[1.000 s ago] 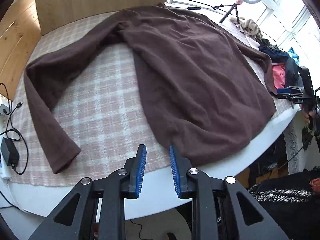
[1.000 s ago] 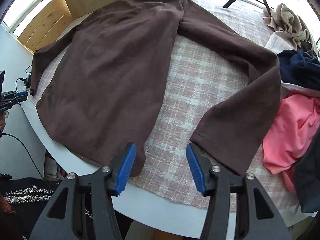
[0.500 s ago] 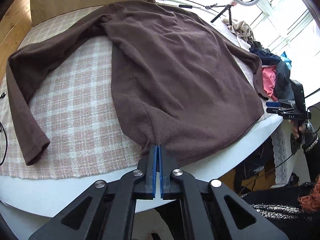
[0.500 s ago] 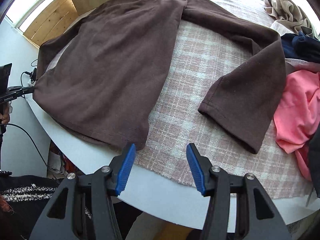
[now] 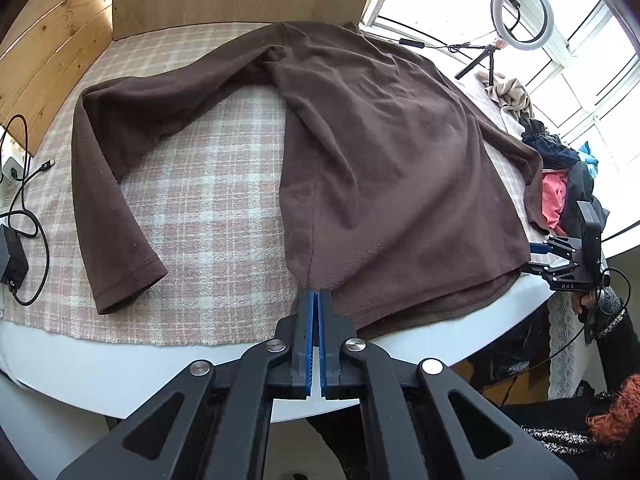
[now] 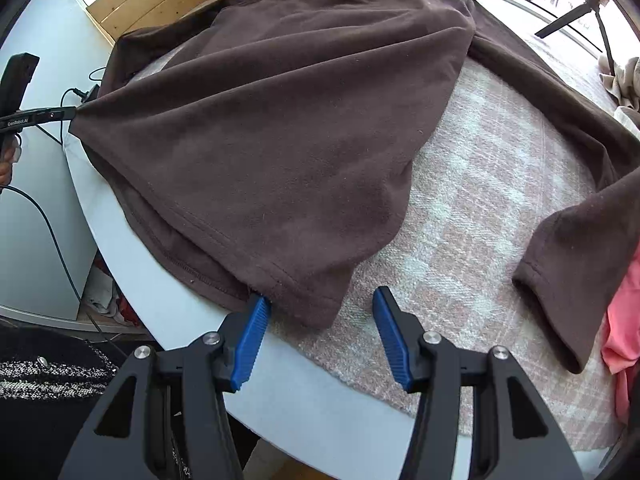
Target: Fold clothes
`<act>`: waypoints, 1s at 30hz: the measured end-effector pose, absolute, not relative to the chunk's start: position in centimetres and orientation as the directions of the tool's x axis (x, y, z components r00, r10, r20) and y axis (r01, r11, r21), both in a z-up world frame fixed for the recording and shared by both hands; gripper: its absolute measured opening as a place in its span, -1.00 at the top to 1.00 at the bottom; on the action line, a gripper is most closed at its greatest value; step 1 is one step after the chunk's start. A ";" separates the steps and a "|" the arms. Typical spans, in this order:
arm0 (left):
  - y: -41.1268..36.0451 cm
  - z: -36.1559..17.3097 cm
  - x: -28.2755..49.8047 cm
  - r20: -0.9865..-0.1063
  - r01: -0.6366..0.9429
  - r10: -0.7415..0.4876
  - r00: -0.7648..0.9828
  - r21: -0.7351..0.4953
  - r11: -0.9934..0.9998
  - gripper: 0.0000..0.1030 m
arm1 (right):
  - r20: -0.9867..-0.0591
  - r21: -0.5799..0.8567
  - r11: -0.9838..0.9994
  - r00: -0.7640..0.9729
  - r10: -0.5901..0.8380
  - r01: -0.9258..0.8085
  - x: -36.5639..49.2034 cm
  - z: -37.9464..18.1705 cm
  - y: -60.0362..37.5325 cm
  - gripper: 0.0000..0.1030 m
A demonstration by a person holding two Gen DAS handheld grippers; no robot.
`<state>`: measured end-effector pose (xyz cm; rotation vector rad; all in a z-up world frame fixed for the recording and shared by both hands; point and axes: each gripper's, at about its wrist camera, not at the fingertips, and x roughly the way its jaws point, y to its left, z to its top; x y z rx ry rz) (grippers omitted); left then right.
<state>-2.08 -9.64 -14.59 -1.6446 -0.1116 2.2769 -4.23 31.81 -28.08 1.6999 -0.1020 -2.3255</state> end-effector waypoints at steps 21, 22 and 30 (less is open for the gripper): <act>-10.1 -11.8 -3.5 -0.891 -0.245 0.318 -0.324 -0.245 -0.938 0.98 | -0.945 0.062 -0.985 -0.307 -0.110 0.161 -5.1 -23.9 33.3 0.29; -10.1 -11.9 -3.6 -0.893 -0.247 0.317 -0.320 -0.245 -0.938 0.98 | -0.945 0.050 -0.984 -0.310 -0.101 0.170 -5.2 -23.8 33.0 0.29; -9.9 -13.9 -3.3 -0.906 -0.237 0.317 -0.279 -0.255 -0.937 0.98 | -0.876 0.282 -0.958 -0.397 -0.276 0.045 -6.1 -21.3 36.4 0.85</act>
